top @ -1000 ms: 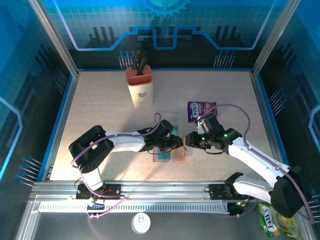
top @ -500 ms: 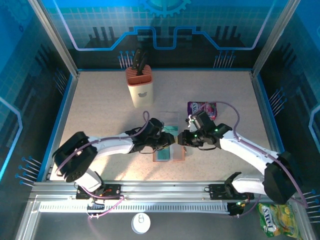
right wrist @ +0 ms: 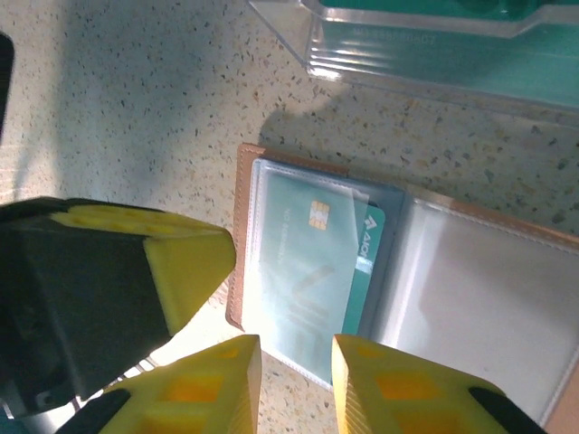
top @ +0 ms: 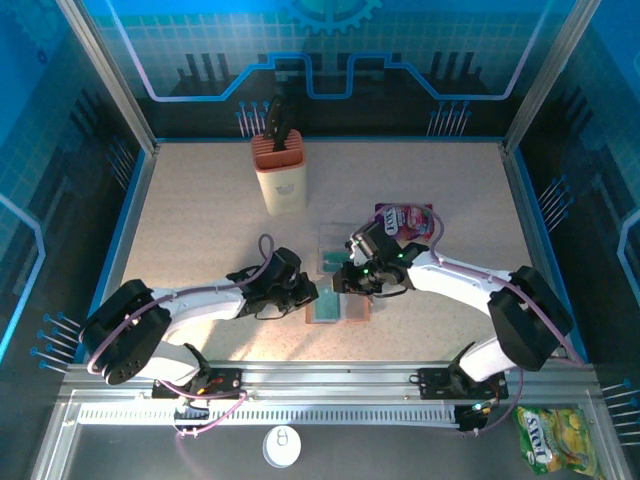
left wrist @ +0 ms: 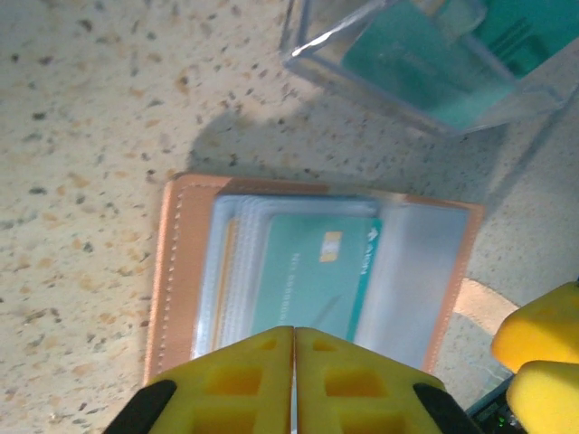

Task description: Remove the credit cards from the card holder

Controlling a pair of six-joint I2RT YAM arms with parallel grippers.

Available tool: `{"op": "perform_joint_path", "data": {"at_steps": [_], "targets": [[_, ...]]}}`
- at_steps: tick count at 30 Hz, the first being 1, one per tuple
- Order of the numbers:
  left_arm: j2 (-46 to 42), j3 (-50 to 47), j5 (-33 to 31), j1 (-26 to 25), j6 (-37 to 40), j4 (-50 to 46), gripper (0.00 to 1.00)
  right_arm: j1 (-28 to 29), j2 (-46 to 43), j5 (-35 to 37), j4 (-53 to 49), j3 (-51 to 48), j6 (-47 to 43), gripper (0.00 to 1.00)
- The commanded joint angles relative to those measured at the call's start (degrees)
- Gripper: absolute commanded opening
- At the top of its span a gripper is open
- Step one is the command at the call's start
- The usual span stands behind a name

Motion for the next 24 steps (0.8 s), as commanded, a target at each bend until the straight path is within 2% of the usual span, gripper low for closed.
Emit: {"op": "perform_joint_path", "data": {"at_steps": [1, 6, 24], "targets": [[0.65, -0.65, 1.03, 0.11, 0.56, 0.89, 0.04, 0.66, 2.59, -2.04, 2.0, 0.02, 1.02, 0.26], [2.34, -0.85, 2.15, 0.09, 0.45, 2.97, 0.0, 0.91, 4.08, -3.22, 4.98, -2.07, 2.38, 0.26], [4.42, -1.29, 0.97, 0.05, -0.39, 0.9, 0.0, 1.27, 7.21, -5.15, 8.58, -4.27, 3.53, 0.25]]}}
